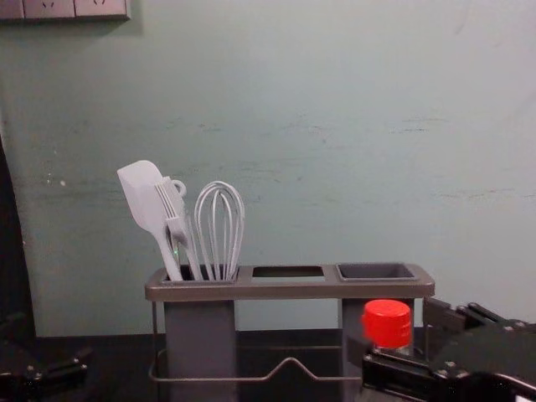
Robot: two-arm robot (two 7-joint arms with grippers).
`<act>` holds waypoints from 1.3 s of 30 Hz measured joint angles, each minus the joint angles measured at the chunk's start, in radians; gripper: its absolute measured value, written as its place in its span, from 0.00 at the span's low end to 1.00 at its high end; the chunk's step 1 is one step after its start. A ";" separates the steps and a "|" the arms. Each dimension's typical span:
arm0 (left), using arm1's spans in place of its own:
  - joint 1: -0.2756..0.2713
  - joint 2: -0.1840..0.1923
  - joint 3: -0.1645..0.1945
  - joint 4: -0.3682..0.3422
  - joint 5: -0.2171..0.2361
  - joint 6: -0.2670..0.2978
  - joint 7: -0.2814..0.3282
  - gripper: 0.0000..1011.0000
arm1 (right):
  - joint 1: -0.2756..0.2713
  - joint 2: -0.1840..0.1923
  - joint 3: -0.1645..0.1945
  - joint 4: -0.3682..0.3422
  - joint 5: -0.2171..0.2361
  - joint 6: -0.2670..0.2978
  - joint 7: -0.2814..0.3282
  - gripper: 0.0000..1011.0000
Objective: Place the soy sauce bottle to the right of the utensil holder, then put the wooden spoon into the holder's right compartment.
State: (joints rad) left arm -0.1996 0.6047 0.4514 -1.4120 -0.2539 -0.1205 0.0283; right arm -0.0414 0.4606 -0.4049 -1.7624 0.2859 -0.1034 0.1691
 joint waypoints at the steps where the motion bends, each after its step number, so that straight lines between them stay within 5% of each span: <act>1: 0.000 0.000 0.000 0.000 0.000 0.000 0.000 0.99 | 0.012 -0.011 -0.002 0.011 -0.002 0.006 0.006 0.99; 15: 0.000 0.000 0.000 0.000 0.000 0.000 0.000 0.99 | 0.053 -0.074 -0.006 0.060 -0.027 0.019 0.047 0.97; 35: 0.000 0.000 0.000 0.000 0.000 0.000 0.000 0.99 | 0.023 -0.104 0.028 0.048 -0.070 0.024 0.082 0.39; 39: 0.000 0.000 0.000 0.000 0.000 0.000 0.000 0.99 | 0.012 -0.109 0.044 0.041 -0.070 0.026 0.091 0.38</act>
State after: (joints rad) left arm -0.1996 0.6047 0.4514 -1.4120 -0.2539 -0.1205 0.0283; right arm -0.0293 0.3519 -0.3609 -1.7213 0.2163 -0.0772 0.2600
